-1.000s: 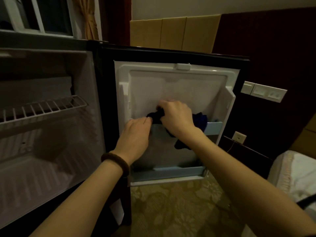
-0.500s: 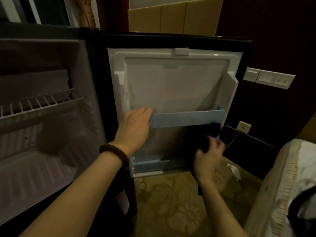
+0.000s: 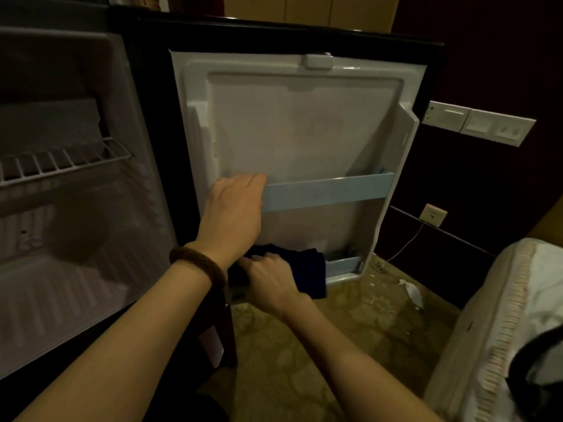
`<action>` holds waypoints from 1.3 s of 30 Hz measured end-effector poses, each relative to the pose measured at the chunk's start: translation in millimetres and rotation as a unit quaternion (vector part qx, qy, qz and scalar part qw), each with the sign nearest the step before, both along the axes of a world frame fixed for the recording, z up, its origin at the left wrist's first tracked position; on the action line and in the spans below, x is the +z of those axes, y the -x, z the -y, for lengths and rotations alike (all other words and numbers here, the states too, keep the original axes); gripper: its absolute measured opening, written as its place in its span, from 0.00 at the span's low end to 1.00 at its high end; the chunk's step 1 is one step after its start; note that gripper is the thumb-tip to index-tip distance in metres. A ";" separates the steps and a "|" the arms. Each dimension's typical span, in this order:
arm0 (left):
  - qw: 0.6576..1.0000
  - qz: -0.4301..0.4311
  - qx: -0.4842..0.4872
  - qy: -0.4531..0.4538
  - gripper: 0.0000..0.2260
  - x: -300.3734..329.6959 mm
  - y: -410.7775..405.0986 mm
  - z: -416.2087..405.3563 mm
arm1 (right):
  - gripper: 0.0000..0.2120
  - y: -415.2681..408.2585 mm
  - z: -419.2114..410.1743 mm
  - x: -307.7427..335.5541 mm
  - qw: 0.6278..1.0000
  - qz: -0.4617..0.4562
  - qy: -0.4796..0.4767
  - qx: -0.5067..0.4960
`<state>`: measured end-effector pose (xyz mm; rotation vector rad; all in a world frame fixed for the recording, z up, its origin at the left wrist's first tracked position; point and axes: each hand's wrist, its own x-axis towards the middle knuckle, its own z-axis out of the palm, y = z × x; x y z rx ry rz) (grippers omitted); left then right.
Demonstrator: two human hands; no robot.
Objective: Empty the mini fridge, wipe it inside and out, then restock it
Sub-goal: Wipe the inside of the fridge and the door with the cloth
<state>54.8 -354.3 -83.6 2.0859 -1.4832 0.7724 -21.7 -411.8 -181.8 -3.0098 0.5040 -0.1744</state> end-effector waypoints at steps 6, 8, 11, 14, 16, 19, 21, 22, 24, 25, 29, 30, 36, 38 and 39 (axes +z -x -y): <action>0.999 0.045 0.011 -0.026 0.07 0.9 -1.1 -5.4 | 0.26 11.3 37.0 12.4 0.984 -0.168 0.017 0.057; 0.998 0.050 0.014 -0.033 0.07 3.5 0.7 -7.6 | 0.20 24.4 61.9 10.4 0.987 -0.155 0.027 0.043; 0.998 0.054 0.014 -0.027 0.07 5.0 2.0 -9.3 | 0.18 49.0 104.0 9.5 0.979 -0.190 0.057 -0.043; 0.996 0.089 0.003 -0.030 0.10 3.9 1.7 -8.7 | 0.15 50.4 111.4 15.1 0.974 -0.197 0.067 -0.086; 0.994 0.097 0.014 -0.043 0.10 3.4 0.7 -7.1 | 0.13 43.8 100.0 17.7 0.977 -0.183 0.064 -0.087; 0.991 0.124 0.025 -0.054 0.12 4.7 -0.1 -7.8 | 0.12 29.2 71.0 16.3 0.985 -0.150 0.063 -0.049; 0.991 0.123 0.015 -0.056 0.14 6.1 -0.9 -8.7 | 0.14 11.5 42.7 10.5 0.988 -0.144 0.052 -0.005; 0.991 0.122 0.013 -0.058 0.15 6.3 -0.9 -9.6 | 0.16 2.9 29.7 6.7 0.988 -0.144 0.042 0.019; 0.990 0.123 0.005 -0.065 0.15 8.2 -0.2 -10.2 | 0.18 -5.1 16.2 2.6 0.993 -0.110 0.016 0.037; 0.990 0.125 0.000 -0.064 0.16 8.8 0.0 -9.8 | 0.18 -3.1 17.4 1.3 0.998 -0.063 -0.007 0.025; 0.987 0.161 0.002 0.002 0.20 -18.0 -3.3 -16.4 | 0.23 39.6 21.4 -7.6 0.965 0.215 -0.107 -0.104; 0.985 0.171 -0.026 0.021 0.20 -32.9 -2.1 -20.8 | 0.24 54.5 19.3 -8.0 0.942 0.274 -0.126 -0.150; 0.913 0.118 -0.032 -0.389 0.10 -99.4 3.3 -22.4 | 0.21 134.2 18.0 -19.7 0.674 0.511 -0.403 -0.350; 0.881 0.134 0.001 -0.454 0.09 -101.7 0.1 -14.7 | 0.21 145.6 19.4 -34.3 0.572 0.527 -0.503 -0.378; 0.877 0.129 0.006 -0.464 0.09 -100.5 -0.7 -10.7 | 0.21 148.4 19.5 -39.4 0.533 0.526 -0.534 -0.391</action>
